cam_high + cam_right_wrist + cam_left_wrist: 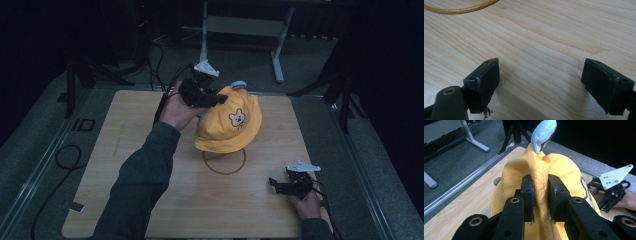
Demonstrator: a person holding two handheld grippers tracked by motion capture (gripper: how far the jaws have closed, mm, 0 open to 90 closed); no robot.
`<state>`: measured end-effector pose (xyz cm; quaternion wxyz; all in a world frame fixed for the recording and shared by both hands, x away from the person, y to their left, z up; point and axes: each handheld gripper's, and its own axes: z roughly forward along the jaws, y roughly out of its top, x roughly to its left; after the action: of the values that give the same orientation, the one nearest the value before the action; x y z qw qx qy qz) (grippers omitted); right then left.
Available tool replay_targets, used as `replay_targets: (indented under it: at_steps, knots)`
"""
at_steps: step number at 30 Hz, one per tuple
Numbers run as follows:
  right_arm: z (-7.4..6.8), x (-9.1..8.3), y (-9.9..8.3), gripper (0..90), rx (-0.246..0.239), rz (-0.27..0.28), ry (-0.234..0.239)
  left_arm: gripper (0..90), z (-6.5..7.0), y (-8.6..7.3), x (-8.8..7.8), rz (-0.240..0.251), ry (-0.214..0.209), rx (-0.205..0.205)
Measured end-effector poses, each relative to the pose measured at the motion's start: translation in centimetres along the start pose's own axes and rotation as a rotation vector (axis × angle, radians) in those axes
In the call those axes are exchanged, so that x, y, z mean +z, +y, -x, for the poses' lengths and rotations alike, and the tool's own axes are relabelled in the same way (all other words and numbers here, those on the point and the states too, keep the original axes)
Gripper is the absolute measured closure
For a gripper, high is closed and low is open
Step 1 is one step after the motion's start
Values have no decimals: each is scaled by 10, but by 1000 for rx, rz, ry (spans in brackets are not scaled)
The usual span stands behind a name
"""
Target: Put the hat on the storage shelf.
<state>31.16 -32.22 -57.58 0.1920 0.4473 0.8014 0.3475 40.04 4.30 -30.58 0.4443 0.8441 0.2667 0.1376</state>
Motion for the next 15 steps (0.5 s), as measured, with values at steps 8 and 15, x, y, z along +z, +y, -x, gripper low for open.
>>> replay_targets:
  at_steps: [8,15]
  knots:
    - [0,0,0,151,-1,-1,1,732,5,2,14,-4,-4,5]
    - [0,0,0,151,1,-2,1,705,11,1,26,-22,-14,15]
